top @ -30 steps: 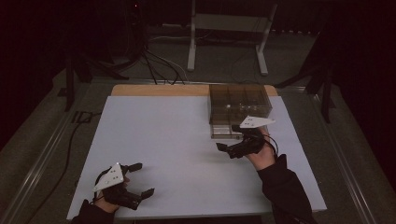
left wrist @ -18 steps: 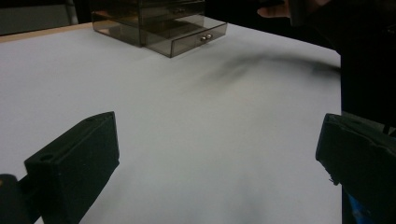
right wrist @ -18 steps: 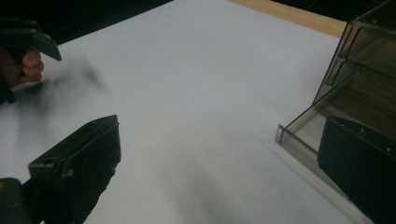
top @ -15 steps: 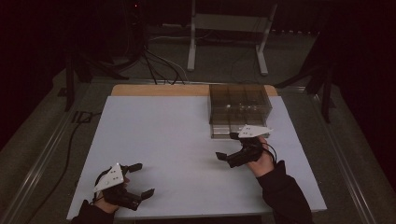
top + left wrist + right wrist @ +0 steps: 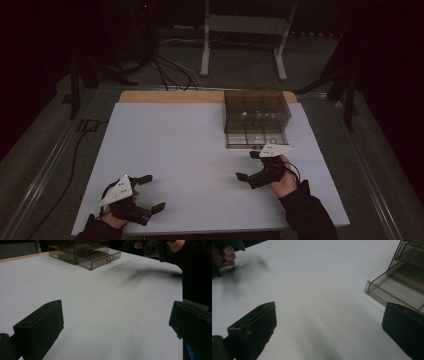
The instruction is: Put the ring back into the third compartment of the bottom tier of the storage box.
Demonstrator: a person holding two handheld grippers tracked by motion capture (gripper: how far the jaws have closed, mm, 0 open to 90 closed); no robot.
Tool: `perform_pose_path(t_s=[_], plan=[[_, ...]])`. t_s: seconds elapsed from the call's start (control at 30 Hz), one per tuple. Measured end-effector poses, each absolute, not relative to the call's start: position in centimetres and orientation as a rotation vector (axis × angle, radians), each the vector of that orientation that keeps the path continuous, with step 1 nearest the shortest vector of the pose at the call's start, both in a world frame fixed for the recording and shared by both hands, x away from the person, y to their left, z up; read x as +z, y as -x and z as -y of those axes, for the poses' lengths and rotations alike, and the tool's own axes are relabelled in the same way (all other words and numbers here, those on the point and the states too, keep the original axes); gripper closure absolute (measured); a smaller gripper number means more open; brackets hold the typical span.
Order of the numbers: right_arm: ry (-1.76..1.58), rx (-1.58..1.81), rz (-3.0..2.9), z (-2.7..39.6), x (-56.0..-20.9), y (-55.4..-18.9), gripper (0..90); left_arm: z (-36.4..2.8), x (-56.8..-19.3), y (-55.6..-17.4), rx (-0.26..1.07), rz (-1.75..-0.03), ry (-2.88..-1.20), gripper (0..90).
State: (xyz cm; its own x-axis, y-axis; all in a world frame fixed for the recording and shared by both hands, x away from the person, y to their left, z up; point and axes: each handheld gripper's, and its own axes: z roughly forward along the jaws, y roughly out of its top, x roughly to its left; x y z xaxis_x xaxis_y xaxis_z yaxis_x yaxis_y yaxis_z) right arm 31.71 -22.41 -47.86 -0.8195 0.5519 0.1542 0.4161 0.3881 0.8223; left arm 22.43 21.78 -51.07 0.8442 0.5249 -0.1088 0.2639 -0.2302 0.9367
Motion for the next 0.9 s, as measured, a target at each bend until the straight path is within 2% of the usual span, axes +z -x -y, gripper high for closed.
perform_pose_path(t_s=[0.9], plan=[[-0.934, 1.422, -2.416, 27.1, -49.1, -29.0, 0.0, -21.7, -51.1, -22.5, 0.266, -0.598, -1.822, 0.5]])
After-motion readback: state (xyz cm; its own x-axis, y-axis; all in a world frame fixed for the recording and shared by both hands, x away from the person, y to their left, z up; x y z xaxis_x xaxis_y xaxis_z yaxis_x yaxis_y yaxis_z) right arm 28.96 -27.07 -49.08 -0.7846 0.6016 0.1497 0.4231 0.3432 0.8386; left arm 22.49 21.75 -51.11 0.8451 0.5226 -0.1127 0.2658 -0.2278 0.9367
